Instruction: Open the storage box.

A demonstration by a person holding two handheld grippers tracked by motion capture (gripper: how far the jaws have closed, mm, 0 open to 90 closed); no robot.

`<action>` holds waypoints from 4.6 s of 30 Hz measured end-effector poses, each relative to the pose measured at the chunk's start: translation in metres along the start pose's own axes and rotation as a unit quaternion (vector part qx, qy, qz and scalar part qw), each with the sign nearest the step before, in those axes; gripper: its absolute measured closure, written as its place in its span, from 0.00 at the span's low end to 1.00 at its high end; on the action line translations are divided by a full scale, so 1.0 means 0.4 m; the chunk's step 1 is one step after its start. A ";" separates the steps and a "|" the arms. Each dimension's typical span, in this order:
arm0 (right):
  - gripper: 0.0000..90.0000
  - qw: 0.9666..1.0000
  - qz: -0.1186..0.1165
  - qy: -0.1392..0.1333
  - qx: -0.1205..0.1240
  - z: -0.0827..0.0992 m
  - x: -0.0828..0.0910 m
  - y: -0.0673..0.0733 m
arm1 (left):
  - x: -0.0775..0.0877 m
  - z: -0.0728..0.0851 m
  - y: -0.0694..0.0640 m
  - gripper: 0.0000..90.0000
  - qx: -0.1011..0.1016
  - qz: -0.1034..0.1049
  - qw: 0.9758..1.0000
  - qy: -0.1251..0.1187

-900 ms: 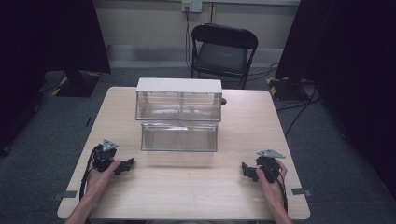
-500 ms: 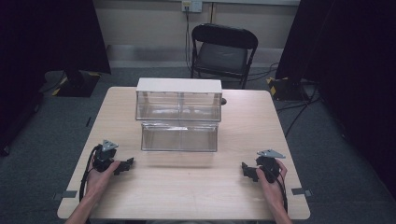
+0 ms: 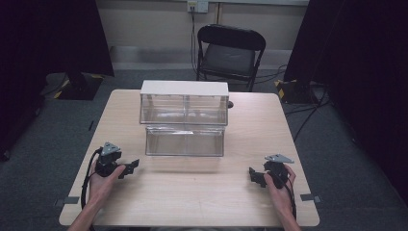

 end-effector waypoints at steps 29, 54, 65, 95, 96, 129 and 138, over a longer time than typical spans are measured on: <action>0.10 1.000 0.000 0.000 0.000 0.000 0.000 0.000 | 0.031 -0.055 -0.086 0.18 -0.022 0.071 0.996 -0.054; 0.10 1.000 0.000 0.000 0.000 0.000 0.000 0.000 | -0.033 -0.068 -0.105 0.18 -0.025 0.089 0.995 -0.040; 0.10 1.000 0.000 0.000 0.000 0.000 0.000 0.000 | -0.024 -0.070 -0.105 0.18 -0.020 0.098 0.994 -0.051; 0.10 1.000 0.000 0.000 0.000 0.000 0.000 0.000 | -0.013 -0.073 -0.111 0.19 -0.030 0.108 0.992 -0.066; 0.10 1.000 0.000 0.000 0.000 0.000 0.000 0.000 | -0.012 -0.073 -0.112 0.19 -0.028 0.110 0.991 -0.066; 0.10 1.000 0.000 0.001 0.001 -0.001 -0.001 0.000 | 0.016 -0.092 -0.123 0.18 -0.006 0.127 0.988 -0.090; 0.10 1.000 0.000 0.001 0.001 -0.001 0.000 0.000 | 0.024 -0.101 -0.125 0.18 -0.007 0.129 0.987 -0.094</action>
Point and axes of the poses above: each handheld gripper's, and its own axes: x roughly backward along the jaws, z roughly out of its underside, y roughly to its left, the point moved 1 cm from there along -x, roughly forward along the jaws, and after that the axes turned 6 degrees about -z, right-handed, at the moved point
